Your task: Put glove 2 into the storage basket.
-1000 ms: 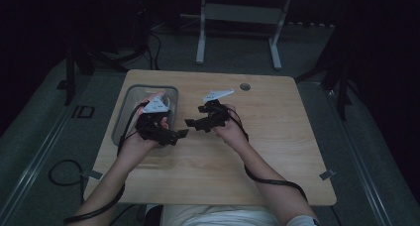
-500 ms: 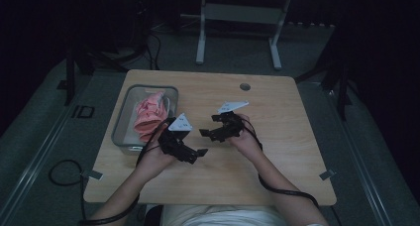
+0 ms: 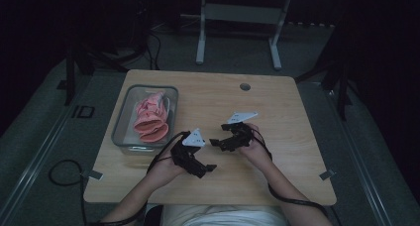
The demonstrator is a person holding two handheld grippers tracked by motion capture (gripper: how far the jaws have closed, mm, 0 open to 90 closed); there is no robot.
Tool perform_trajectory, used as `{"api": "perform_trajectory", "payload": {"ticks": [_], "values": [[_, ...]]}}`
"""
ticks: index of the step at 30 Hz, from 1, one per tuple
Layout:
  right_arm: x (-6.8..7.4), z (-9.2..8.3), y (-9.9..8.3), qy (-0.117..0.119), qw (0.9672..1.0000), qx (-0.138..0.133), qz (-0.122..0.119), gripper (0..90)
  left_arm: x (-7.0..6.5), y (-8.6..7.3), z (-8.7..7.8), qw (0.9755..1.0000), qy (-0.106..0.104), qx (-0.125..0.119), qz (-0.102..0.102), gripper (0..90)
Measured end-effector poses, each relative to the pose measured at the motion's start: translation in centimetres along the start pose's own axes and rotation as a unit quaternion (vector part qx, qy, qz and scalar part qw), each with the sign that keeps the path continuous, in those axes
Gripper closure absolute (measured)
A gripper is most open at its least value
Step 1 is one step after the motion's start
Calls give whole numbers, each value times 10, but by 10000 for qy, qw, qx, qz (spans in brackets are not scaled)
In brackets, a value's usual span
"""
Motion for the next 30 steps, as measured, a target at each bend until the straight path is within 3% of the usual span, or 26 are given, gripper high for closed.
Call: {"api": "perform_trajectory", "payload": {"ticks": [22,30], "values": [[-6,-26,-51,-172,9997,125,137,153,-18,-29,47,9988,-313,311,203,29],[-8,-38,-68,-193,9997,109,92,144,-20,-35,57,9988,-204,360,245,29]]}}
Point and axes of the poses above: each handheld gripper's, and its own axes: z roughly forward along the jaws, y roughly out of its top, x roughly to its left, the point moved 9 cm from there along z, roughly forward along the jaws, and after that the axes turned 2 degrees about -z, right-handed, at the moved point
